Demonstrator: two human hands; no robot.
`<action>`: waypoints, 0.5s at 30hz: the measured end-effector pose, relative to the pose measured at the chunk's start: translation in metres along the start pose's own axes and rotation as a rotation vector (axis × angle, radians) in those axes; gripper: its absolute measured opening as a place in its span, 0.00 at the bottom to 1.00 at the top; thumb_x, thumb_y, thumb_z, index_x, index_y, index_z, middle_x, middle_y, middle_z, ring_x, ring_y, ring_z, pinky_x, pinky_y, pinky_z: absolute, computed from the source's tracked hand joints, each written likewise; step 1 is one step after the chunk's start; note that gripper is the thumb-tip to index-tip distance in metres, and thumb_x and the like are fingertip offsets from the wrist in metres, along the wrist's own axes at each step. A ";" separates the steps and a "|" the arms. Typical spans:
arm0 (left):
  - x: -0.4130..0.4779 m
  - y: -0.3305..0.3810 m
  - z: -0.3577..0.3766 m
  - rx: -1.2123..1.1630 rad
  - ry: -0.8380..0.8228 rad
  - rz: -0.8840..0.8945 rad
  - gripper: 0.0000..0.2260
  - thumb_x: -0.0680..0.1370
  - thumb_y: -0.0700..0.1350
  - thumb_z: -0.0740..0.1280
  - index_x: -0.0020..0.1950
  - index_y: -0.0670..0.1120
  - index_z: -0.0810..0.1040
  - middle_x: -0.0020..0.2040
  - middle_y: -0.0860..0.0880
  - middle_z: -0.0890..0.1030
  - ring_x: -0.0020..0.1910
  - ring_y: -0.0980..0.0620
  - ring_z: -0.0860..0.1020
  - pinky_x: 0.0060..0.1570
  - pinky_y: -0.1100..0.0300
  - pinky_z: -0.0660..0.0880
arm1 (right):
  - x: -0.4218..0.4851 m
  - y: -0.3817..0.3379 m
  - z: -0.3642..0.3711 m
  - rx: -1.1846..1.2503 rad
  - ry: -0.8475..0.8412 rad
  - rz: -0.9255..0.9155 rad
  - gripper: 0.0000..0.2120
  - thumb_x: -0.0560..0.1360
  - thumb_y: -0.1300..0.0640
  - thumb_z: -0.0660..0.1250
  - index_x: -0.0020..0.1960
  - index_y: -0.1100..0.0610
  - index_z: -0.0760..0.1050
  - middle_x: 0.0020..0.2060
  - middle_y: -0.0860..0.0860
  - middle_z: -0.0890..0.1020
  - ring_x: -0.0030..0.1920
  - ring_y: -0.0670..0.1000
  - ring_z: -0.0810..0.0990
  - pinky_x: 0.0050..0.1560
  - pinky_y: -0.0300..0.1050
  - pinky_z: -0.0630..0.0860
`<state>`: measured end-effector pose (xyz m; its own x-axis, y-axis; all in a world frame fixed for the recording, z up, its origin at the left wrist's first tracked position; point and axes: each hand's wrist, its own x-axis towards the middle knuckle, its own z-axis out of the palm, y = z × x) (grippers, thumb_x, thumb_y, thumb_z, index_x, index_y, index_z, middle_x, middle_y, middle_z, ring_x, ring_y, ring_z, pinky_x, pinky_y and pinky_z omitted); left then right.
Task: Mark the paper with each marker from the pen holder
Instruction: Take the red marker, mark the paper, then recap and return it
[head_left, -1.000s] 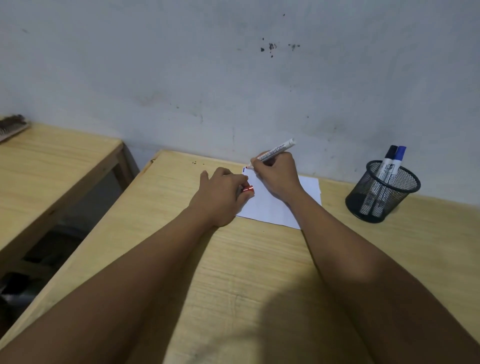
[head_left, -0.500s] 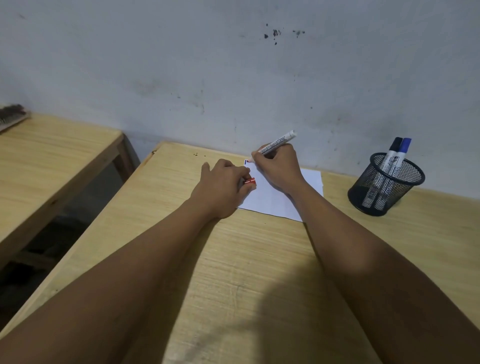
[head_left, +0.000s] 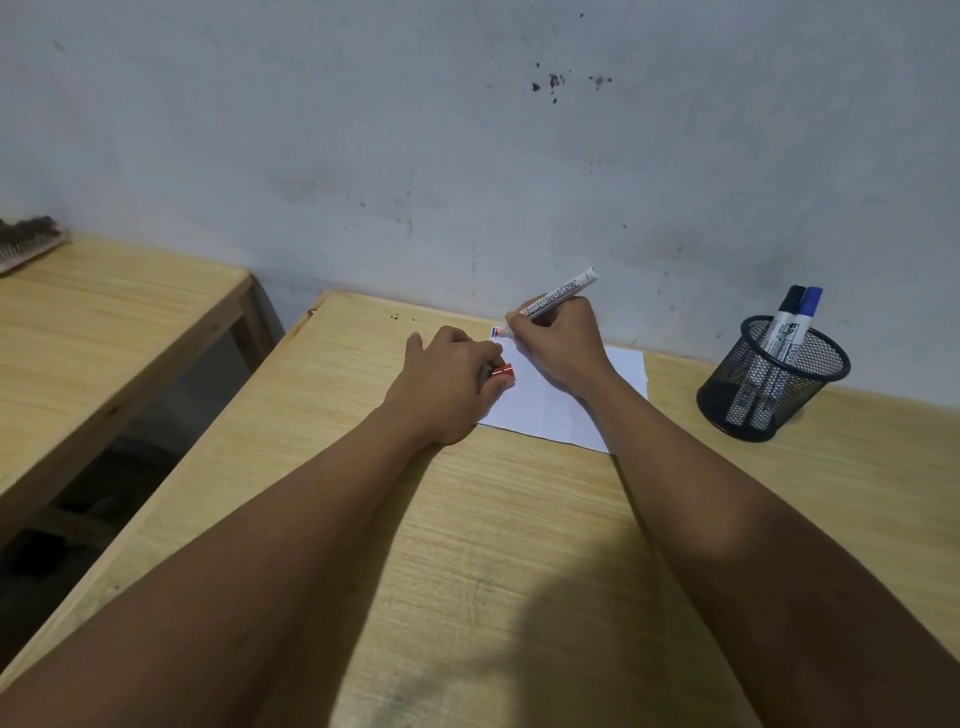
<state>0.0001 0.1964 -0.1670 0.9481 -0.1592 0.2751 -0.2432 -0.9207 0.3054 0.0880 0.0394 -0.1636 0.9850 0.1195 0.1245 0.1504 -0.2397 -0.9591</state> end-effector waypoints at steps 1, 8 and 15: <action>0.000 0.000 0.000 -0.001 0.001 0.001 0.17 0.80 0.59 0.58 0.62 0.54 0.77 0.58 0.52 0.82 0.66 0.49 0.69 0.66 0.36 0.62 | 0.000 -0.002 -0.001 0.058 0.026 0.028 0.07 0.68 0.54 0.75 0.37 0.59 0.82 0.32 0.54 0.84 0.35 0.54 0.82 0.41 0.53 0.79; -0.002 0.006 -0.008 -0.046 -0.036 -0.025 0.16 0.79 0.59 0.60 0.61 0.55 0.79 0.62 0.54 0.81 0.66 0.50 0.70 0.67 0.35 0.61 | -0.019 -0.043 -0.029 0.248 0.118 -0.010 0.03 0.76 0.61 0.73 0.45 0.61 0.82 0.34 0.54 0.82 0.30 0.48 0.77 0.33 0.42 0.74; 0.002 0.033 -0.055 -0.385 0.016 -0.115 0.09 0.74 0.57 0.70 0.51 0.57 0.85 0.66 0.53 0.79 0.63 0.51 0.77 0.66 0.47 0.70 | -0.057 -0.099 -0.093 0.247 0.132 -0.047 0.05 0.78 0.61 0.71 0.43 0.59 0.81 0.36 0.53 0.83 0.34 0.50 0.79 0.34 0.41 0.77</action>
<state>-0.0178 0.1849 -0.1066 0.9710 -0.0547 0.2328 -0.1978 -0.7310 0.6531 0.0246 -0.0333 -0.0518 0.9823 -0.0057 0.1871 0.1871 0.0066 -0.9823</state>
